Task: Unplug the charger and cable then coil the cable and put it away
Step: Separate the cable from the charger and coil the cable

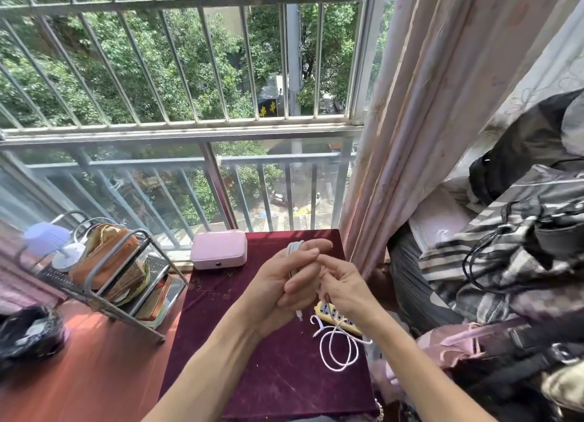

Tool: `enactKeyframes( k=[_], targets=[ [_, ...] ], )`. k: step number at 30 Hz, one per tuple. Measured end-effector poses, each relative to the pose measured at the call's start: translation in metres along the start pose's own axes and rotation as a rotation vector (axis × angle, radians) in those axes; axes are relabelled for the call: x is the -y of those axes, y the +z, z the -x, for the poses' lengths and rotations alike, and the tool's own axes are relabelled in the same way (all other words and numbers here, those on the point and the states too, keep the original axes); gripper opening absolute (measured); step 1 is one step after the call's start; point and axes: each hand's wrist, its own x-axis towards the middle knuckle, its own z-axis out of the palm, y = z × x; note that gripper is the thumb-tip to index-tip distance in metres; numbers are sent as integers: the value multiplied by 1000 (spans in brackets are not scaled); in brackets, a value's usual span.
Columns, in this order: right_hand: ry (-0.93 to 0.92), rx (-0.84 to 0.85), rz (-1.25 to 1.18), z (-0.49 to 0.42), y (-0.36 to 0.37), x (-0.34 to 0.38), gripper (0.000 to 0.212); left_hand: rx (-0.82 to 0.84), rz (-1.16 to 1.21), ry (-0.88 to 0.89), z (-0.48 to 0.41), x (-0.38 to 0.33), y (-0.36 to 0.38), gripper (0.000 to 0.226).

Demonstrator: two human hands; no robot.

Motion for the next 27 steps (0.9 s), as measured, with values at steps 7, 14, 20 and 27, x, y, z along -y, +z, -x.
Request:
enactKeyframes(
  k=[7, 14, 20, 27],
  targets=[
    [-58, 135, 625, 26, 13, -12, 33, -208, -47, 118, -12, 1, -21, 33],
    [-101, 304, 978, 39, 8, 29, 22, -327, -145, 109, -11, 2, -40, 41],
    [-177, 397, 1152, 40, 4, 71, 34, -295, -348, 50, -7, 10, -39, 44],
    [-187, 444, 1060, 26, -6, 101, 14, -260, -709, -40, -8, 21, -34, 32]
  ],
)
